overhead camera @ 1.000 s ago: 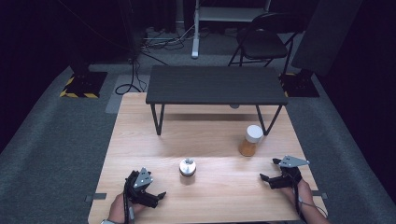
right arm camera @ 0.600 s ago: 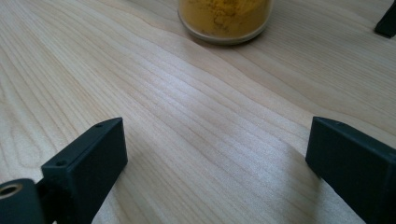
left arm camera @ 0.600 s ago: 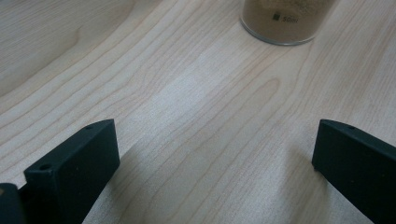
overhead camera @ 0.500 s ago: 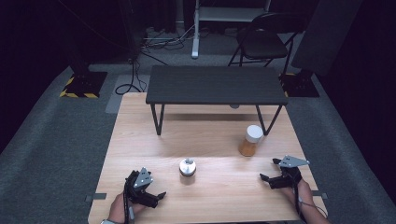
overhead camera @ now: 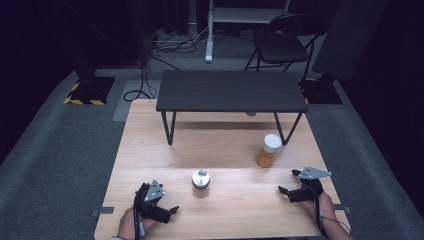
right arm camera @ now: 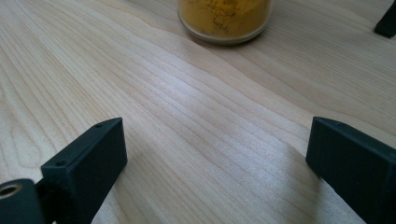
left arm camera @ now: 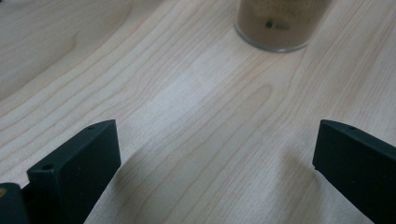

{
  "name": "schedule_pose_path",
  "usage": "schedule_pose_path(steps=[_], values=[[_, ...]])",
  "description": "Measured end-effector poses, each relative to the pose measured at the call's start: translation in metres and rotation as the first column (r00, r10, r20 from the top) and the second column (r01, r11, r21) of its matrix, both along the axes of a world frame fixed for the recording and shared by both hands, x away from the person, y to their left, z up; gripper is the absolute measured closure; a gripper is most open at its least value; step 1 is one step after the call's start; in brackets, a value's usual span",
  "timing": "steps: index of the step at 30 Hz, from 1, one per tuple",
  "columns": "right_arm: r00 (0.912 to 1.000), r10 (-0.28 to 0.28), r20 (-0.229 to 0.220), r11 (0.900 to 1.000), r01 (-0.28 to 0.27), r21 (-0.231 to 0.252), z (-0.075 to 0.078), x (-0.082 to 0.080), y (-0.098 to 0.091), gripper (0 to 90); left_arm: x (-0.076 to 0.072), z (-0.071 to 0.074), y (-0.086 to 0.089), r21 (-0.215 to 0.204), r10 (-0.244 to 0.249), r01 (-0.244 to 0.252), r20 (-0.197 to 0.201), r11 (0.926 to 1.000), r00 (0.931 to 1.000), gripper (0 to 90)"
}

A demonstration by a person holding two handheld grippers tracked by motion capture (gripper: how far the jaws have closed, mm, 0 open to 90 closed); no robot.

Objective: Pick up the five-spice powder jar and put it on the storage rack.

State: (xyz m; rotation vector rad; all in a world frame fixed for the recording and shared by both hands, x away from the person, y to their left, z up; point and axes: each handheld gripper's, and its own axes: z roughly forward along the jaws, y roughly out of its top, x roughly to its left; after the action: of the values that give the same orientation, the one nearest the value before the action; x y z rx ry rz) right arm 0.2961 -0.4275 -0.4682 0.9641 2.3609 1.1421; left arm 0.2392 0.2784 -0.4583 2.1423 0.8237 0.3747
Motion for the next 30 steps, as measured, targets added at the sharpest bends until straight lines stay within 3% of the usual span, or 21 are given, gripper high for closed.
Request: schedule_pose_path(steps=[9, 17, 30], values=[[1.0, -0.002, 0.0, 1.0, 0.002, 0.0, 0.0, 0.0, 0.0, 4.7, -0.015, 0.021, 0.003, -0.05, -0.007, 0.012, 0.084, 0.9987, 0.9964, 0.4], [1.0, -0.006, 0.0, 1.0, 0.006, -0.001, 0.0, 0.0, 0.001, 4.6, -0.024, 0.033, 0.001, -0.075, -0.02, 0.03, 0.13, 0.9967, 0.9913, 0.7], [0.9999, -0.016, 0.001, 0.9999, 0.016, 0.0, 0.0, -0.001, 0.002, 4.6, -0.022, 0.036, 0.0, -0.103, -0.015, 0.031, 0.147, 0.9943, 0.989, 1.3]])
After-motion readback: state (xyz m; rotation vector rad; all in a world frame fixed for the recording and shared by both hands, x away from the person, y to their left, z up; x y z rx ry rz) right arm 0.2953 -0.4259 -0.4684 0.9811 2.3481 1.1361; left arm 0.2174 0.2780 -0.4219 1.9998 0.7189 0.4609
